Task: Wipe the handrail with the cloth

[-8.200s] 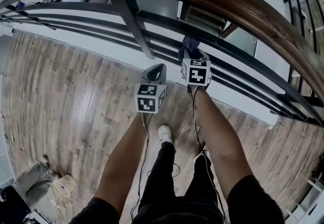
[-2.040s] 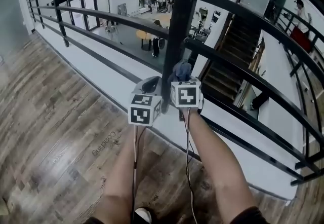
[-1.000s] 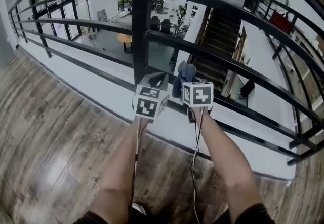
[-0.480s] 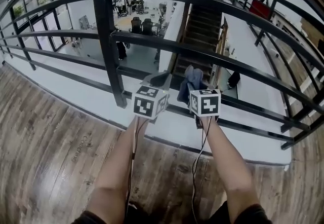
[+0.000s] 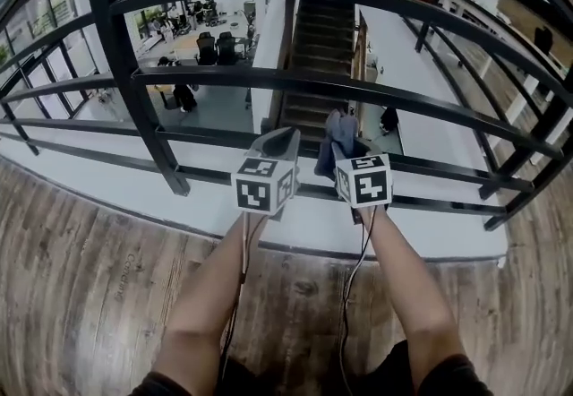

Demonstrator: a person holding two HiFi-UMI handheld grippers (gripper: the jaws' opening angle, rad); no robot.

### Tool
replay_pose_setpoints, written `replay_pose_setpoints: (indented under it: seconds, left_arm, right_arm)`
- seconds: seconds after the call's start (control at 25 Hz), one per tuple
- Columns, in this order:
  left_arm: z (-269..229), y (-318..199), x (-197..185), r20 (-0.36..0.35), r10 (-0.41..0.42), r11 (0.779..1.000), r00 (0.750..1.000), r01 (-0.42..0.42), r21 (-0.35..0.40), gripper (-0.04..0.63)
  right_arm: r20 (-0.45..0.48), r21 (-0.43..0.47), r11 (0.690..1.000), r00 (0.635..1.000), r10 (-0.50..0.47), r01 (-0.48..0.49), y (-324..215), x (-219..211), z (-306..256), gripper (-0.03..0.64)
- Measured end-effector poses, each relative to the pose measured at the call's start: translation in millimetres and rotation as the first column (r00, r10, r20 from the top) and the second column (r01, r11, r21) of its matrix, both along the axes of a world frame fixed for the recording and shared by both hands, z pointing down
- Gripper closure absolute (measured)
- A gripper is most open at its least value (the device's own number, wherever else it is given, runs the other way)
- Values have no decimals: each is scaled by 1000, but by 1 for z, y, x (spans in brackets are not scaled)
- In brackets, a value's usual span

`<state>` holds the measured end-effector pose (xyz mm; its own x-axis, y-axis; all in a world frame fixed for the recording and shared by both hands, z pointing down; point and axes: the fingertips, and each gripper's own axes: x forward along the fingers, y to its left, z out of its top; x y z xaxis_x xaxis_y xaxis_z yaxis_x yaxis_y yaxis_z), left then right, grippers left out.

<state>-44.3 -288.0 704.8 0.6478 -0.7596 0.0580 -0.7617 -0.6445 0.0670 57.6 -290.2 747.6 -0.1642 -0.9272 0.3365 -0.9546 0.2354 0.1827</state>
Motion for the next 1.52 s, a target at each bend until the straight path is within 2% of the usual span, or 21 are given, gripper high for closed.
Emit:
replay_pose_setpoints:
  seconds: [0.12, 0.32, 0.48, 0.6, 0.72, 0.96, 1.16, 1.52]
  left_arm:
    - [-2, 7, 35, 26, 15, 1000, 1000, -16, 23, 597]
    - [3, 18, 94, 50, 58, 998, 997, -57, -25, 597]
    - [10, 33, 147, 84, 112, 994, 990, -110, -26, 597]
    - [21, 36, 178, 97, 113, 992, 989, -108, -60, 597]
    - [28, 35, 203, 96, 102, 992, 990, -94, -88, 597]
    - [10, 58, 276, 34, 139, 988, 990, -136, -67, 597]
    - [9, 65, 346, 58, 160, 985, 985, -156, -70, 597]
    - [15, 108, 490, 81, 289, 957, 954, -285, -57, 597]
  right_arm:
    - [6, 0, 1000, 1000, 28, -28, 9, 35, 0, 512]
    - [45, -1, 996, 995, 85, -85, 26, 99, 1, 512]
    - [81, -10, 992, 989, 126, -125, 37, 153, 0, 512]
    - [104, -16, 988, 982, 155, -155, 45, 194, 2, 512]
    - [95, -8, 983, 978, 184, -184, 54, 233, 2, 512]
    - [21, -1, 971, 971, 239, -239, 76, 313, 2, 512]
    - [-36, 55, 958, 958, 284, -281, 95, 387, -2, 512]
    - [23, 29, 932, 932, 361, -361, 136, 525, 0, 512]
